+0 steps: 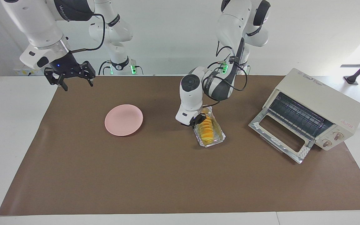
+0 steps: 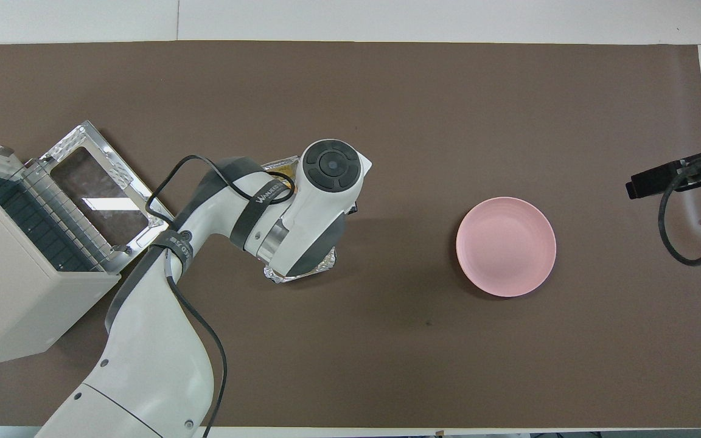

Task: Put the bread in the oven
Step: 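Carry the foil tray with the left gripper into the open oven, then push the tray deeper into the oven with the left gripper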

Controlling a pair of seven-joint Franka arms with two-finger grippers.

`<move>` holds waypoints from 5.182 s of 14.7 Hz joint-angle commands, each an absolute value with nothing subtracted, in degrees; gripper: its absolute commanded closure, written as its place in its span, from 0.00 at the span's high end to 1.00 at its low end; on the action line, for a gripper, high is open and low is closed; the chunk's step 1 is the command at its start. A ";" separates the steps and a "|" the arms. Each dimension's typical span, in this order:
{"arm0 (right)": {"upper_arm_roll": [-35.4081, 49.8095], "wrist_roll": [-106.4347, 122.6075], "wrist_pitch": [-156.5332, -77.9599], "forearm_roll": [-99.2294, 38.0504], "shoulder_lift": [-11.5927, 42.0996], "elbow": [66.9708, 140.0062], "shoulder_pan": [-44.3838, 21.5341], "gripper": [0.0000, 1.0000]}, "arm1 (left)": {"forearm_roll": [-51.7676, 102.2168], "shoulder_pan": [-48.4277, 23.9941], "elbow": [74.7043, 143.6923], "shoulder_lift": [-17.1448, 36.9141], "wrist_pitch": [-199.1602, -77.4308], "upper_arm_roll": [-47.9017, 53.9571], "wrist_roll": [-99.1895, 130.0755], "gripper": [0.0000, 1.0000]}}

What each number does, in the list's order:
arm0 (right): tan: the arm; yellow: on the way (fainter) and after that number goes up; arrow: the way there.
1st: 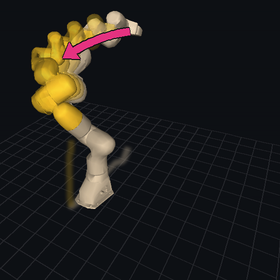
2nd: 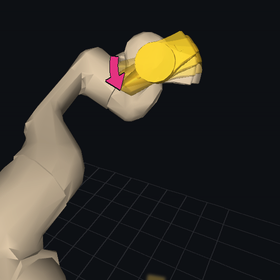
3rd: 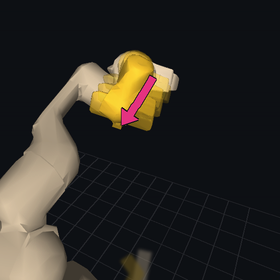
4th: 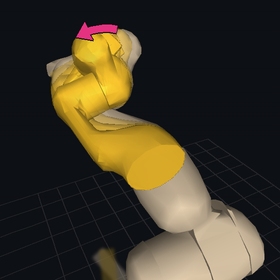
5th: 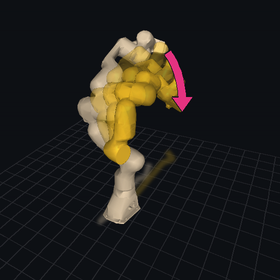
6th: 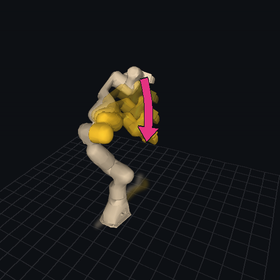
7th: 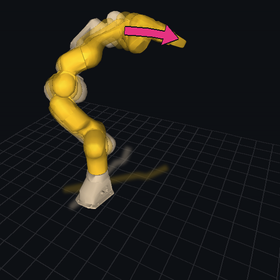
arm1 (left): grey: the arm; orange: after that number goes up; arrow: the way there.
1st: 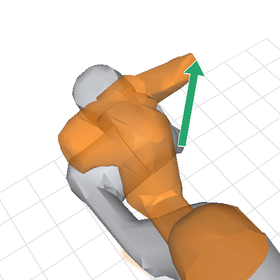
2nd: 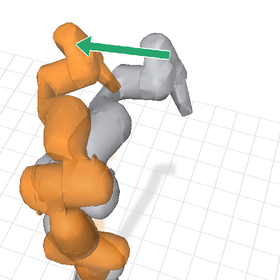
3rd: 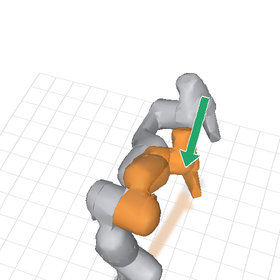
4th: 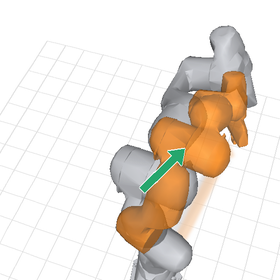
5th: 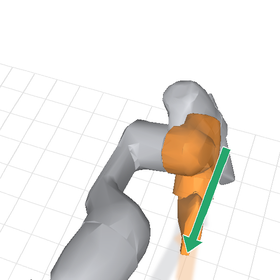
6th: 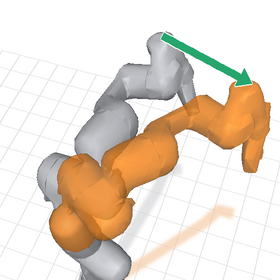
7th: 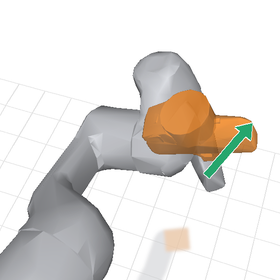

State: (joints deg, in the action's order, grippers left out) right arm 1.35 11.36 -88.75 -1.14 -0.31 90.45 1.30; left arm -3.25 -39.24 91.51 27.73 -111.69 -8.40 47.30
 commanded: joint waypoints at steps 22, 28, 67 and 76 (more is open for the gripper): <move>1.23 10.72 -86.31 -1.67 -2.99 92.90 1.76 1.00 | -3.87 -18.46 90.61 20.74 -101.34 -15.64 33.58 0.00; 1.23 10.72 -86.31 -1.67 -3.16 92.90 1.76 1.00 | -3.87 -14.95 90.70 19.69 -100.02 -15.64 30.67 0.00; 1.23 10.72 -86.31 -1.67 -3.16 92.90 1.76 1.00 | -4.04 -11.87 100.37 14.24 -101.16 -15.73 32.43 0.00; 1.23 10.72 -86.31 -1.67 -3.16 92.90 1.76 1.00 | -4.04 -10.90 98.35 14.33 -101.16 -15.73 28.48 1.00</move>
State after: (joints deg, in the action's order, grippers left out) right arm 1.01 11.34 -86.66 -1.14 -1.78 91.53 1.24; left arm -3.13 -11.66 97.60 16.32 -101.97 -15.20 30.12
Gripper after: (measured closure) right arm 0.000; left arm 0.181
